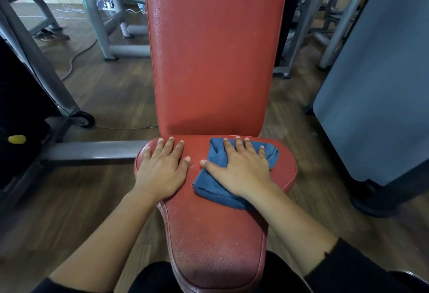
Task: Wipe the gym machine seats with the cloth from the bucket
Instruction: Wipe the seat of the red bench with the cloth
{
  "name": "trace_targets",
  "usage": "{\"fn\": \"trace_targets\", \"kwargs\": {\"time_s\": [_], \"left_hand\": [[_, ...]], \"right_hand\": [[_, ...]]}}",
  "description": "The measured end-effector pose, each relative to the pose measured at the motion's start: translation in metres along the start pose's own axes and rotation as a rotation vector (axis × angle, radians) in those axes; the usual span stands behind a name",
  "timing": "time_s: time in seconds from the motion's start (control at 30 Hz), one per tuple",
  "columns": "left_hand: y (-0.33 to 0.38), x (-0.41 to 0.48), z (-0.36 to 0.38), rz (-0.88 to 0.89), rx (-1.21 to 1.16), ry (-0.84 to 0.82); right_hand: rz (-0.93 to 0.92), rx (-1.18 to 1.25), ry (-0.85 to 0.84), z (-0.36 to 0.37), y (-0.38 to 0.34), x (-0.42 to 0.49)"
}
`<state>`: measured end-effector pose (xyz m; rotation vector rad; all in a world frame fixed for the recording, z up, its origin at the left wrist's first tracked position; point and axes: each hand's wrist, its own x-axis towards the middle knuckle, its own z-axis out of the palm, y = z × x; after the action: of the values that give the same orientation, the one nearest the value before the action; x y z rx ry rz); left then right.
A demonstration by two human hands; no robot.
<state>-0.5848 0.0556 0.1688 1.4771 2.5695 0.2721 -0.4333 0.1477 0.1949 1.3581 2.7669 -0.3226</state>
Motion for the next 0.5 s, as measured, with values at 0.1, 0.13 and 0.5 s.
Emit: {"fn": "trace_targets", "kwargs": {"time_s": [0.1,0.13,0.5], "left_hand": [[0.0,0.0,-0.001,-0.001,-0.002,-0.001],[0.001,0.0,-0.001,0.001,-0.004,-0.003],[0.002,-0.001,-0.002,0.001,0.015,-0.013]], "right_hand": [[-0.069,0.0,-0.007,0.001,-0.005,0.022],[-0.109,0.012,-0.007,0.001,-0.004,0.022],[-0.049,0.049,0.041,-0.009,0.062,0.014]]}}
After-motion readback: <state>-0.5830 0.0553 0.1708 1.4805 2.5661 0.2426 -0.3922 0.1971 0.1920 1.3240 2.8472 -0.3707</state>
